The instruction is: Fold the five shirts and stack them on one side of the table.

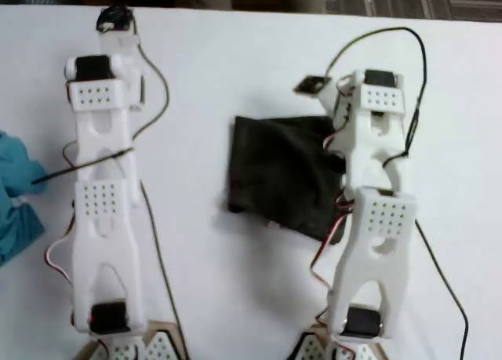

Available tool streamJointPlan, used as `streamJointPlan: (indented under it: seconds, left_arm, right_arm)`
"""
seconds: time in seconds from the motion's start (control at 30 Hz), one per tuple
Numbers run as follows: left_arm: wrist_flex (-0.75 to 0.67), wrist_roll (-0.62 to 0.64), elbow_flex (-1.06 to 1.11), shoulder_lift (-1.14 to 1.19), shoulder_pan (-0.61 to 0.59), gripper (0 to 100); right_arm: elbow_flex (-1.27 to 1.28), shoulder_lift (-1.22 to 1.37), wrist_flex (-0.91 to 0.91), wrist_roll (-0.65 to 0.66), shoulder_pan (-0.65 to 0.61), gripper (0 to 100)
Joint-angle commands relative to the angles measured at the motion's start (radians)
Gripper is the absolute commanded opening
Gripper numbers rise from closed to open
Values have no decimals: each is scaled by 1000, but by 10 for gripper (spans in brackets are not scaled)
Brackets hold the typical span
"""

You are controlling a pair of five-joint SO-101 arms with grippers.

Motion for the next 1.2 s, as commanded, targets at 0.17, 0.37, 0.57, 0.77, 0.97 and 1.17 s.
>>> streamJointPlan:
  seconds: [0.17, 0.37, 0.57, 0.77, 0.97, 1.17]
  left_arm:
    - [-5, -9, -41, -12, -11, 23]
    - [-2, -9, -41, -12, -12, 23]
    - [0, -9, -41, -12, -12, 23]
    - [0, -9, -42, -14, -12, 23]
    - [-3, -9, -42, -14, -9, 23]
    - [-3, -9, -44, -15, -6, 23]
  right_arm:
    - [-3, -77, -1, 15, -4, 106]
    - [-103, -77, -10, 11, -4, 18]
    - [-230, -84, 18, 9, 8, 20]
    - [-293, -76, 18, 12, 22, 20]
    - [-227, -73, 16, 14, 19, 25]
    - [-242, -44, 15, 14, 13, 160]
